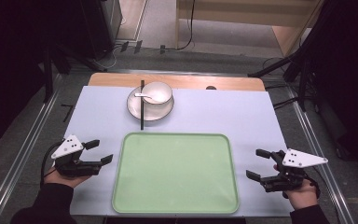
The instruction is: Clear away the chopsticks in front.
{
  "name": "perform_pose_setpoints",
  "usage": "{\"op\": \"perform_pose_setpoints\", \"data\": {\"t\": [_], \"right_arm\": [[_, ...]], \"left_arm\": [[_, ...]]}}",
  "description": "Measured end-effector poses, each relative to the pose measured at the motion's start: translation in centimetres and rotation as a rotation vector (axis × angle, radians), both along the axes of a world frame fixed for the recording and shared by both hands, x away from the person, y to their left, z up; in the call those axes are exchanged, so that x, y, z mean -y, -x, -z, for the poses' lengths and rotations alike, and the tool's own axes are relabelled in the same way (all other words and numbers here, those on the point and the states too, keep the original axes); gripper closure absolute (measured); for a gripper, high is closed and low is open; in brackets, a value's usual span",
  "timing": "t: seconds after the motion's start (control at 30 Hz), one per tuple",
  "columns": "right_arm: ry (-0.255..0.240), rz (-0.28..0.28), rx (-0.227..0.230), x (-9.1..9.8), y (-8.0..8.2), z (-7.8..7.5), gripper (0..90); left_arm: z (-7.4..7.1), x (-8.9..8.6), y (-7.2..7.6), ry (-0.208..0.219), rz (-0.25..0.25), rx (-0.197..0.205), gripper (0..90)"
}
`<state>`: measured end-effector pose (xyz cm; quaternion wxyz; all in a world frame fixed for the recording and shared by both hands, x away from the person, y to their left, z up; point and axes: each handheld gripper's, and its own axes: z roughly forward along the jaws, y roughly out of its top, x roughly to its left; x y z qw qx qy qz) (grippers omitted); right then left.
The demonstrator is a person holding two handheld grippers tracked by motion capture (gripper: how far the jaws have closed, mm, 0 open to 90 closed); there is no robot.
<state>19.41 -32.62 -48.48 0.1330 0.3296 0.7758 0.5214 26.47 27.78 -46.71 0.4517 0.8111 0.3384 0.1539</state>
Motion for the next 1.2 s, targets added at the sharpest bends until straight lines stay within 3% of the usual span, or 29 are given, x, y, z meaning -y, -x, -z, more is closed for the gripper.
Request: {"op": "perform_pose_setpoints", "data": {"t": [0.37, 0.47, 0.87, 0.93, 0.97, 1.0, 1.07, 1.2], "right_arm": [[0.003, 0.0, 0.008, 0.0, 0.1, -0.1, 13.9], [0.003, -0.001, 0.007, 0.1, 0.1, -0.1, 13.9], [0.002, 0.0, 0.005, 0.1, 0.2, -0.2, 13.9], [0.001, 0.002, 0.005, 0.1, 0.2, -0.2, 13.9], [0.002, 0.0, 0.004, 0.1, 0.2, -0.2, 13.9], [0.002, 0.0, 0.004, 0.1, 0.2, -0.2, 13.9], [0.005, -0.001, 0.005, 0.0, 0.2, -0.2, 13.9], [0.002, -0.002, 0.005, 0.0, 0.2, -0.3, 13.9]], "left_arm": [[0.0, -0.2, -0.2, 0.022, -0.028, -0.023, 21.2], [-0.1, -0.2, -0.2, 0.04, -0.031, -0.011, 19.3], [0.0, -0.1, -0.3, 0.046, -0.056, 0.007, 17.8], [-0.1, -0.1, -0.5, 0.061, -0.066, -0.014, 17.9], [0.0, -0.1, -0.8, 0.091, -0.066, -0.063, 18.2], [0.0, -0.1, -0.8, 0.091, -0.066, -0.063, 18.4], [0.1, 0.0, -1.1, 0.094, -0.08, -0.105, 19.3], [0.2, 0.0, -1.1, 0.099, -0.07, -0.11, 24.8]]}}
